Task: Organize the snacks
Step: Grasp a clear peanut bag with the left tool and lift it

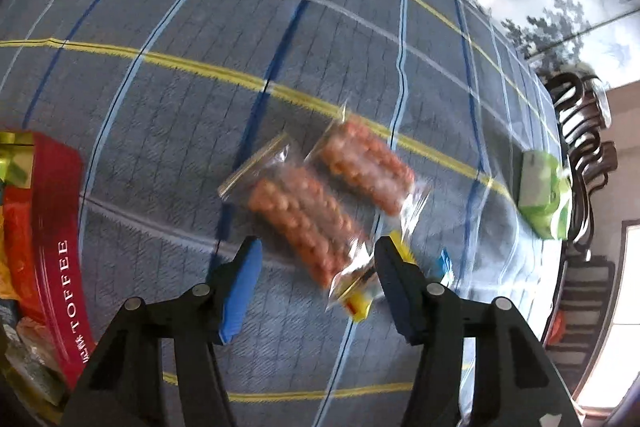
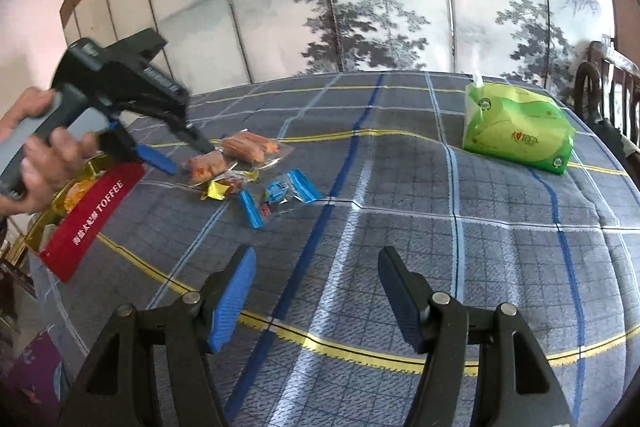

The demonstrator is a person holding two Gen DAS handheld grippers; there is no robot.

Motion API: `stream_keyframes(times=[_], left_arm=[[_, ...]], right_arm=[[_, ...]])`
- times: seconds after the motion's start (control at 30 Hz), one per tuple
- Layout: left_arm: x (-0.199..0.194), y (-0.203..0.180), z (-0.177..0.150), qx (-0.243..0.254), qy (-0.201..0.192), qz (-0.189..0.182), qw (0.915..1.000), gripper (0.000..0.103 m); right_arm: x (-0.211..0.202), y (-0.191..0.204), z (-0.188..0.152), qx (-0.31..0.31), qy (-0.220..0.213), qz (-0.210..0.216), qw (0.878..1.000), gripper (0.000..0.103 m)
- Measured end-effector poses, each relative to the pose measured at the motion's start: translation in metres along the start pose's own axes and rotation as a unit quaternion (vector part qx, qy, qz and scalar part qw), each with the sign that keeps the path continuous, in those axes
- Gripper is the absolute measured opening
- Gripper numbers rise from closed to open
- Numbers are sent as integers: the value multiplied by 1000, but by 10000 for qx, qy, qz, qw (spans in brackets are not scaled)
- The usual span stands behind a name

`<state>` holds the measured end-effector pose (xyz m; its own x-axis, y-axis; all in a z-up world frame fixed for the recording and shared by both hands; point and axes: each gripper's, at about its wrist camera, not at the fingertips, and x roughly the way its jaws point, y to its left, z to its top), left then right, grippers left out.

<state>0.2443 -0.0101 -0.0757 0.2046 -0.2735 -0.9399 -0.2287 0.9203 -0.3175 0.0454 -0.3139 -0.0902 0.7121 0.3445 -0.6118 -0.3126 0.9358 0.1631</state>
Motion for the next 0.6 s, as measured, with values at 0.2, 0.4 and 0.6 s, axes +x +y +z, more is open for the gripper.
stream_keyframes(times=[0.2, 0.4, 0.6], left_arm=[[19, -4, 10, -325, 98, 303, 9990, 54], [25, -10, 15, -515, -94, 696, 9962, 46], [17, -6, 2, -316, -273, 832, 9957, 36]], right_arm=[[-3, -1, 0, -11, -111, 136, 9998, 66], [-6, -2, 0, 42, -209, 206, 9996, 65], [-6, -4, 0, 105, -212, 196, 9995, 65]])
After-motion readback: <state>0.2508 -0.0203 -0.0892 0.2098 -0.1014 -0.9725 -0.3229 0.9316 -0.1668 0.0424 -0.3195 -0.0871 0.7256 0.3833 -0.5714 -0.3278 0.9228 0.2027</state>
